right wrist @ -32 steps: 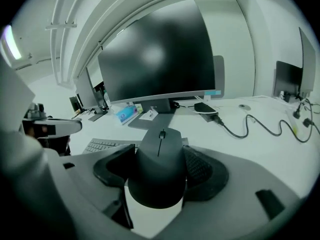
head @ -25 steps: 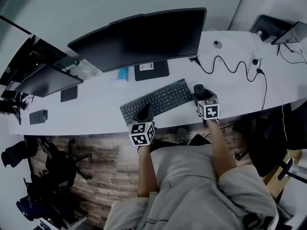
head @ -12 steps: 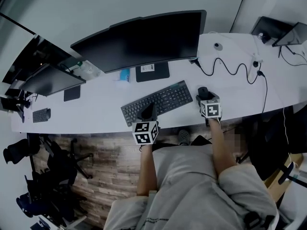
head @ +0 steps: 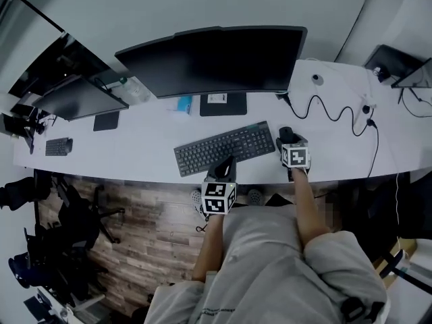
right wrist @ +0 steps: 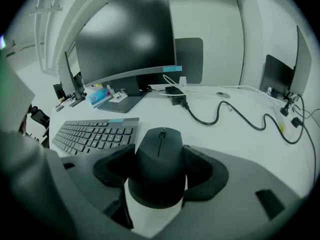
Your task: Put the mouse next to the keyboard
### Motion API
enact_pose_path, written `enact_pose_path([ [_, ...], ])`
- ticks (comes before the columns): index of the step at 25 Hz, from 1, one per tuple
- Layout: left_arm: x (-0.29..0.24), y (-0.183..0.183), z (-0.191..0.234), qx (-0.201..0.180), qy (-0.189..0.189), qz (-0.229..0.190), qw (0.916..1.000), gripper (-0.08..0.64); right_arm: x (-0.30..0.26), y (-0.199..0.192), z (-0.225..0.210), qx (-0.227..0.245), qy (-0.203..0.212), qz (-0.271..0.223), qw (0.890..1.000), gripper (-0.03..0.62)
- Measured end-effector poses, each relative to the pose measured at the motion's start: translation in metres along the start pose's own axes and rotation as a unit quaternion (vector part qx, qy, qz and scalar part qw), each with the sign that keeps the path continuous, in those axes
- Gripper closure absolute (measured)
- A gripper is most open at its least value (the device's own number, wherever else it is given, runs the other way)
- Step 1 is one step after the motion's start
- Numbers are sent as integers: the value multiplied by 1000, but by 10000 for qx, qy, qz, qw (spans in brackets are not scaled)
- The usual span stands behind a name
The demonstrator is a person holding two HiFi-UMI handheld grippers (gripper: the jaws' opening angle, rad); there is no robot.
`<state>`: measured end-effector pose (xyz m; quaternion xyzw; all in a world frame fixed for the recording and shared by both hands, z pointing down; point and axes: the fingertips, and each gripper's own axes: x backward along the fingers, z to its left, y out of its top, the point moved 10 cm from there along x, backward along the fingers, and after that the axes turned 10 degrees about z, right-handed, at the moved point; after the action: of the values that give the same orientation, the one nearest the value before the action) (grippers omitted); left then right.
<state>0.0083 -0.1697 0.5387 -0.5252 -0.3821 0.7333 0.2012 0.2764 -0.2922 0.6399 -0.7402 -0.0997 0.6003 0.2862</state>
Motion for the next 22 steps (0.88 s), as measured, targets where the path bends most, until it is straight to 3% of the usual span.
enact_pose_path([
  [11, 22, -13, 28, 447, 545, -44, 9975, 535, -19, -5, 1, -27, 24, 303, 9995, 281],
  [17, 38, -29, 35, 677, 788, 2, 9946, 535, -25, -3, 2, 203, -89, 351, 9991, 279],
  [22, 50, -41, 37, 780, 881, 43, 9930, 535, -25, -4, 4, 11, -215, 287, 9994, 276],
])
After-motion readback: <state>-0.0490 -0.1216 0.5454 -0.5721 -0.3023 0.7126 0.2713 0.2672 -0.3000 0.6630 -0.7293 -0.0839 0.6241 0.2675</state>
